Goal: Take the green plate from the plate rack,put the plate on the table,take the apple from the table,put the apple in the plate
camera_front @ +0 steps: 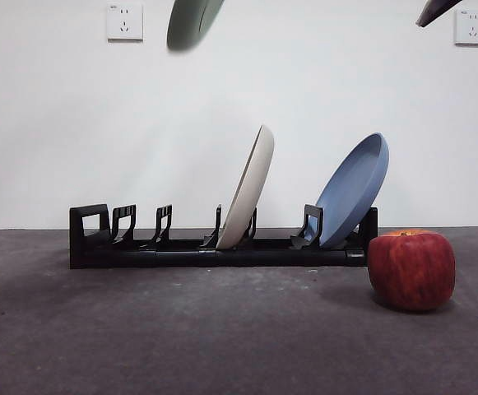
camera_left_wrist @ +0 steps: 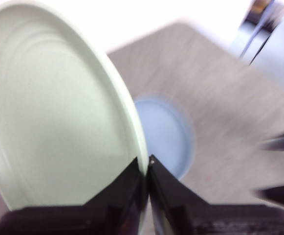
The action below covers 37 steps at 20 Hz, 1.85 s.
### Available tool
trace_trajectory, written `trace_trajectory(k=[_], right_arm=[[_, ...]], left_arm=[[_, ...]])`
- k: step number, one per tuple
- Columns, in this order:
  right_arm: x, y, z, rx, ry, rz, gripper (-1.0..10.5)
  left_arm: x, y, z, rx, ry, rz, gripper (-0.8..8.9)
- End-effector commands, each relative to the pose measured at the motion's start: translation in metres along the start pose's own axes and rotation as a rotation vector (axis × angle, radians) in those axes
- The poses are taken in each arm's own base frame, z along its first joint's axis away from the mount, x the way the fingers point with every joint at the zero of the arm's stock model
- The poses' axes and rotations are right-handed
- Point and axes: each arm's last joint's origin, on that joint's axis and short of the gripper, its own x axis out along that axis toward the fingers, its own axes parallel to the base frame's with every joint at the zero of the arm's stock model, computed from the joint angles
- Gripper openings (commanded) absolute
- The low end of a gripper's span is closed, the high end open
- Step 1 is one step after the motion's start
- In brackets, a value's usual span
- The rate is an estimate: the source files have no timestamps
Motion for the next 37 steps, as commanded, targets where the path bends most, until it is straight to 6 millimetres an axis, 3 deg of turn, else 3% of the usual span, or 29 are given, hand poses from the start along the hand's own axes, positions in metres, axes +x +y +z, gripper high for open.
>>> trace_trajectory(k=[1,3,6,8,11,15,19,27,37], right_arm=[[0.001,-0.001,0.001,-0.007,-0.001,-0.026,4.7],[0.001,-0.002,0.000,-0.005,0.010,-0.062,4.7],[0.001,-0.003,-0.002,-0.004,0.029,-0.086,4.7],[0.001,-0.003,-0.002,-0.005,0.027,-0.085,4.7],[0.001,-0.003,-0.002,-0.004,0.027,-0.085,4.7],[0.001,-0.003,-0.002,-0.004,0.027,-0.085,4.7],[0.001,-0.003,-0.002,-0.001,0.027,-0.085,4.7],[0.001,-0.003,-0.002,-0.001,0.028,-0.084,4.7],[0.001,-0.003,-0.002,-0.001,0.024,-0.085,4.7]], left_arm=[[-0.036,-0.021,0.002,0.068,-0.056,0.004,-0.08],[-0.062,-0.043,-0.003,0.136,-0.069,0.011,-0.08],[-0.092,-0.070,-0.031,0.239,0.008,0.098,-0.08],[-0.101,-0.081,-0.063,0.280,0.101,0.103,-0.08],[-0.097,-0.086,-0.121,0.255,0.271,0.079,-0.08],[-0.062,-0.088,-0.196,0.211,0.467,0.225,-0.08],[-0.011,-0.098,-0.236,0.187,0.457,0.239,-0.08],[0.071,-0.125,-0.254,0.265,0.391,0.192,-0.09],[0.138,-0.105,-0.284,0.242,0.545,0.186,-0.08]])
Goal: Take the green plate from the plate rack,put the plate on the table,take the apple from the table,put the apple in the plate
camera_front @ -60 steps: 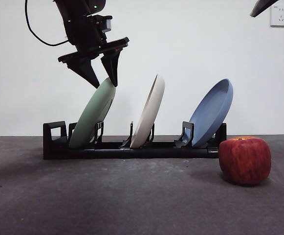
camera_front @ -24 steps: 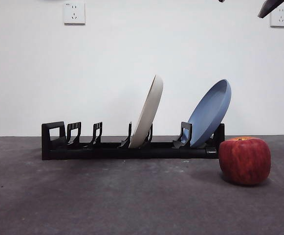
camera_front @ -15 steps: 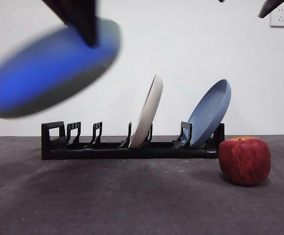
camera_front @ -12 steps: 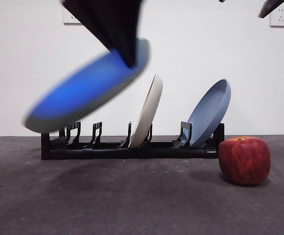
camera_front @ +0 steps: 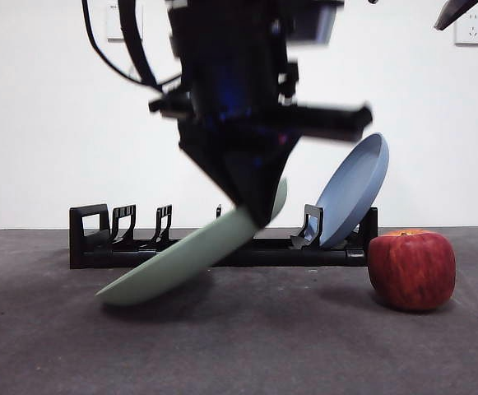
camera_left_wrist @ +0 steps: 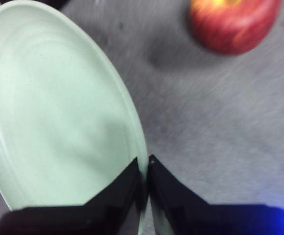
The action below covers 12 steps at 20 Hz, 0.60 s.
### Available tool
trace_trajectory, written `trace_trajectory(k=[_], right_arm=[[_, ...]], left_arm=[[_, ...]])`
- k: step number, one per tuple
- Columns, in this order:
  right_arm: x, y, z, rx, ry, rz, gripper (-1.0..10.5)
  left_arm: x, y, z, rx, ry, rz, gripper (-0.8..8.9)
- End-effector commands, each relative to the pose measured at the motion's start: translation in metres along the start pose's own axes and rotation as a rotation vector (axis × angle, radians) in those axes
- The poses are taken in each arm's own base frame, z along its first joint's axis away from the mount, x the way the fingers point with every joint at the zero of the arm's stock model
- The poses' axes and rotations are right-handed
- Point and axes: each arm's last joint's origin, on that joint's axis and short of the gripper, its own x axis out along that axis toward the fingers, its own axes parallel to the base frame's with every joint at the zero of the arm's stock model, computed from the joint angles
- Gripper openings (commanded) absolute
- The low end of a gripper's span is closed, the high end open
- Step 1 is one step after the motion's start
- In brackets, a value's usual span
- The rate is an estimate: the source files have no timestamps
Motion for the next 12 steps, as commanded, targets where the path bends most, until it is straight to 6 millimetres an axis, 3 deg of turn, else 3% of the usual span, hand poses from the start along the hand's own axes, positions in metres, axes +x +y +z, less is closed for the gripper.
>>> trace_trajectory(k=[1,8,12], right_arm=[[0.001,0.000,0.002,-0.004,-0.005,-0.004,4.7],[0.001,0.000,0.002,-0.004,-0.007,-0.003,4.7],[0.001,0.000,0.002,-0.004,-0.006,-0.003,4.7]], left_arm=[[0.017,-0.001,-0.004,0.022,0.054,-0.027,-0.09],[0.047,-0.013,-0.013,0.042,0.157,-0.109,-0.09],[0.054,-0.015,-0.015,0.045,0.181,-0.128,-0.09]])
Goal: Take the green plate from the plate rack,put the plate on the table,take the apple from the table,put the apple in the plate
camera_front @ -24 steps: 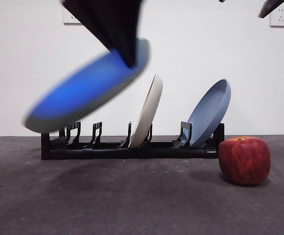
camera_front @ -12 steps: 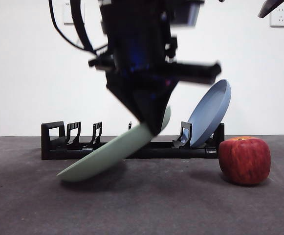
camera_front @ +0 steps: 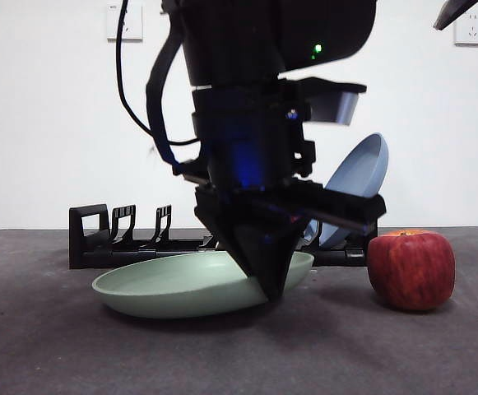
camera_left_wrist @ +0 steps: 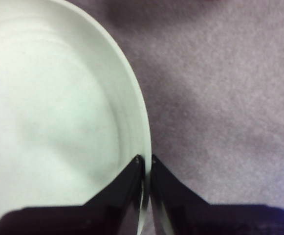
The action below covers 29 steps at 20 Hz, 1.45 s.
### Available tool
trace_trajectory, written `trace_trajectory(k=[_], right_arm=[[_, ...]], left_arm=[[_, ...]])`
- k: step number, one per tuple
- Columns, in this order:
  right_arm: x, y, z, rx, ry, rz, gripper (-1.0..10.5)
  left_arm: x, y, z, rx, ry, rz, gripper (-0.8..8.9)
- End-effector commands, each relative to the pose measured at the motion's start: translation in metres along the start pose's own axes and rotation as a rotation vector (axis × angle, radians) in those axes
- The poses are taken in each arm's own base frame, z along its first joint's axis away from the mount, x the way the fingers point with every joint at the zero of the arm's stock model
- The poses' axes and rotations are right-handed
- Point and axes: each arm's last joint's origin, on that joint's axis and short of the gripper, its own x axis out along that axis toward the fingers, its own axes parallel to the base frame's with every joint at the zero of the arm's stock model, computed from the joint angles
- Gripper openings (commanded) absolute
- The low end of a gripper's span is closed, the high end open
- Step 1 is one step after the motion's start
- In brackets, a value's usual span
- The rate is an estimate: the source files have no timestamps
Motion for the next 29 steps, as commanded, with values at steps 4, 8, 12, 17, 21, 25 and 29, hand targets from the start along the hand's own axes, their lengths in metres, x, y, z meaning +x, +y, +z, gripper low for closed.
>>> trace_trajectory(k=[4,8,12,17,21,25,29], right_arm=[[0.001,0.000,0.001,-0.004,-0.003,-0.003,4.7],[0.001,0.000,0.001,-0.004,-0.001,-0.003,4.7],[0.001,0.000,0.001,-0.003,0.001,-0.003,4.7],[0.001,0.000,0.001,-0.003,0.005,-0.004,4.7],[0.001,0.000,-0.002,0.001,0.026,-0.006,4.7],[-0.001,0.000,-0.006,0.000,0.061,-0.005,4.7],[-0.026,0.014,-0.013,-0.039,-0.007,0.026,4.7]], left_arm=[[0.014,-0.003,-0.005,-0.016,0.045,-0.050,-0.09],[0.014,-0.003,-0.005,-0.017,0.045,-0.051,0.14],[0.014,-0.002,-0.005,-0.018,0.044,-0.051,1.36],[-0.001,0.001,0.001,-0.028,0.003,-0.057,1.36],[-0.069,0.016,0.009,-0.057,-0.173,-0.118,1.36],[-0.162,0.039,-0.006,-0.053,-0.399,-0.295,1.33],[-0.231,0.069,-0.045,-0.072,-0.566,-0.312,1.26]])
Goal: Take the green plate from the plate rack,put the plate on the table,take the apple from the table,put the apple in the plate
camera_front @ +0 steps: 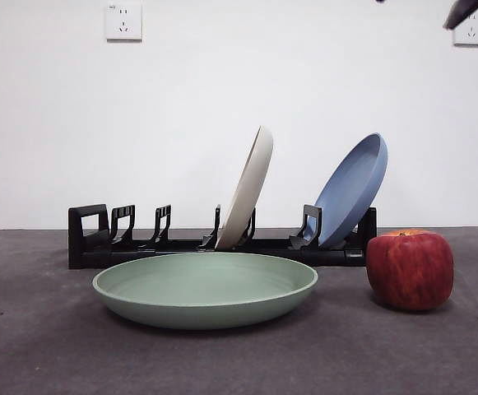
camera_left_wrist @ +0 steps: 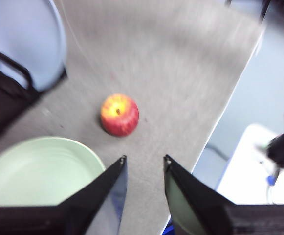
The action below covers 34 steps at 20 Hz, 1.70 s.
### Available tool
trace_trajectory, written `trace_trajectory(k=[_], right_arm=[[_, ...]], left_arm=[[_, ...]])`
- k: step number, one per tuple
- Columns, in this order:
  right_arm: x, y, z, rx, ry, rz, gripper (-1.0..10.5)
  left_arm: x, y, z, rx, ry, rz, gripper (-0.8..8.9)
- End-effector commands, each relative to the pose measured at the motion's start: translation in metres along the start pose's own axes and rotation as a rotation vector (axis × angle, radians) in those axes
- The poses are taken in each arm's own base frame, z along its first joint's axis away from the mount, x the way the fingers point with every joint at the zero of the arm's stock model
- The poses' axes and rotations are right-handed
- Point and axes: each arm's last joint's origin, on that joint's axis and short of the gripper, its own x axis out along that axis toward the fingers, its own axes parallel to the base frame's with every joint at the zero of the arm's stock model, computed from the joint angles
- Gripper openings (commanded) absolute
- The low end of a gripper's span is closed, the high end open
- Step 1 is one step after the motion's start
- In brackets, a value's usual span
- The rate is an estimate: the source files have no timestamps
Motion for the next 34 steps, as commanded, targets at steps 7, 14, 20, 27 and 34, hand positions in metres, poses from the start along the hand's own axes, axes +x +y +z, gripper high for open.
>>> trace_trajectory(k=[7,14,20,27,34], right_arm=[[-0.084,0.025,-0.046,-0.087,-0.158,-0.074,4.7],[-0.100,0.022,-0.094,-0.064,-0.130,-0.107,4.7],[-0.038,0.016,-0.125,0.007,-0.031,-0.124,4.7],[0.045,0.018,-0.109,-0.025,0.047,-0.136,4.7],[0.125,0.021,-0.090,-0.077,0.160,-0.151,4.8]], left_arm=[[-0.093,0.029,-0.043,-0.016,0.127,0.249,1.26],[-0.157,0.027,-0.072,-0.057,-0.030,0.292,1.26],[-0.212,0.024,-0.118,-0.155,-0.161,0.273,1.26],[-0.248,0.021,-0.159,-0.277,-0.307,0.196,1.26],[-0.255,0.020,-0.170,-0.320,-0.343,0.131,1.26]])
